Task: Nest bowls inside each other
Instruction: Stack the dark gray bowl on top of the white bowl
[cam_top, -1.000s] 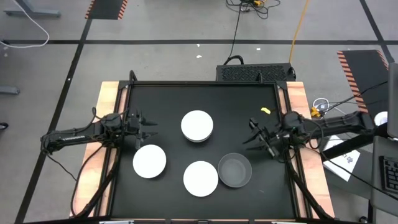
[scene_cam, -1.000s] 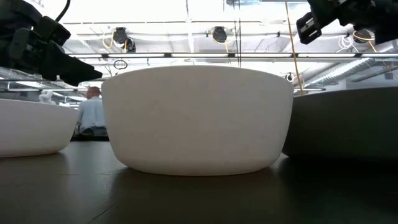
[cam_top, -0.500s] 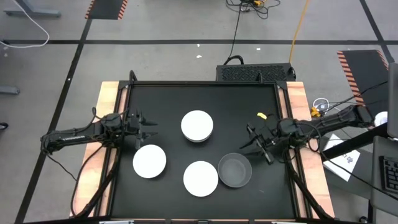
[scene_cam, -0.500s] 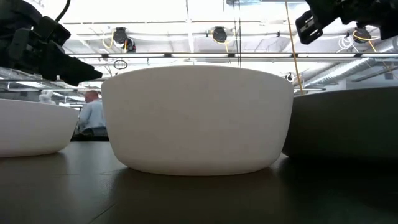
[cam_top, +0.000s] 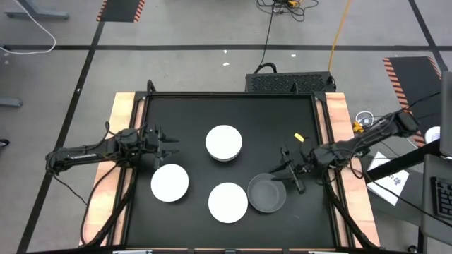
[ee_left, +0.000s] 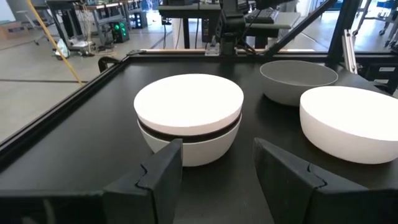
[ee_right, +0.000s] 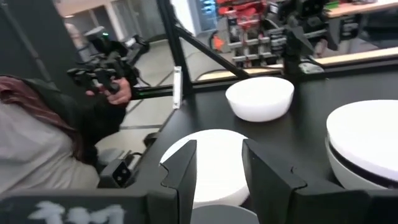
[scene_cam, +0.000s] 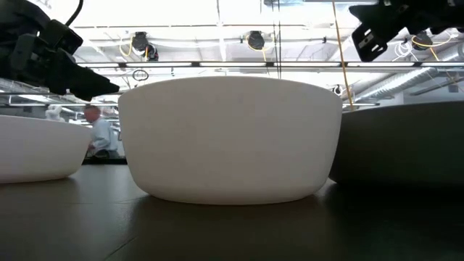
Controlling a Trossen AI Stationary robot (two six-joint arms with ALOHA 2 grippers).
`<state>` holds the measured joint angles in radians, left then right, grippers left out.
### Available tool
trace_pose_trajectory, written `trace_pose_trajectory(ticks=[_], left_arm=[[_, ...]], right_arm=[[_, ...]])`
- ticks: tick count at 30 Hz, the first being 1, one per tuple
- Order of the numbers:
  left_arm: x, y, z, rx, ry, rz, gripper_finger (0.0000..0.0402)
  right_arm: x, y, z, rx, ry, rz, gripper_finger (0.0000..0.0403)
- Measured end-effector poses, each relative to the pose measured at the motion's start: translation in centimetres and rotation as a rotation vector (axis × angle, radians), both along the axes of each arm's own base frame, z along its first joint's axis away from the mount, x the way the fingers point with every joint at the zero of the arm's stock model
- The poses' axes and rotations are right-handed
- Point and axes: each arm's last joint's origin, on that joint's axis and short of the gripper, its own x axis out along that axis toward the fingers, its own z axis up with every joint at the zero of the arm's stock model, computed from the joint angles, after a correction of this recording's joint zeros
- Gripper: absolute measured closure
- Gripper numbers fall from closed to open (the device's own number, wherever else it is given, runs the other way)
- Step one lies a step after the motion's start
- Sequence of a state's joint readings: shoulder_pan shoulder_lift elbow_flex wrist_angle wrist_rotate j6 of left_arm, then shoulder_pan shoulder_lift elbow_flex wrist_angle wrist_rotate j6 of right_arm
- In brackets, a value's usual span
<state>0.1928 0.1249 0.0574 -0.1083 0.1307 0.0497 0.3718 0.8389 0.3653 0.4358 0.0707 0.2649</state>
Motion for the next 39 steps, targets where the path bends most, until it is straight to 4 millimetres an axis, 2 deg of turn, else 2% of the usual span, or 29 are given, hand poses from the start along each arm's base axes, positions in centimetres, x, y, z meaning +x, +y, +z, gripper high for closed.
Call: trace_pose_trajectory(ticks=[7, 16, 28, 39], left_arm=[[0.0, 0.0, 0.0, 0.005, 0.000, -0.001, 0.0204], [0.0, 0.0, 0.0, 0.005, 0.000, -0.001, 0.0204], [0.0, 0.0, 0.0, 0.003, -0.001, 0.000, 0.0204], [0.0, 0.0, 0.0, 0.005, -0.001, 0.000, 0.0204]], right_arm=[[0.3, 0.7, -0.8, -0.035, 0.042, -0.084, 0.0282], [0.0, 1.0, -2.0, -0.046, 0.149, -0.076, 0.0282], [-1.4, 0.3, -2.4, 0.172, 0.329, -0.152, 0.0275], [-2.1, -0.2, -3.1, 0.378, 0.498, -0.255, 0.0215]])
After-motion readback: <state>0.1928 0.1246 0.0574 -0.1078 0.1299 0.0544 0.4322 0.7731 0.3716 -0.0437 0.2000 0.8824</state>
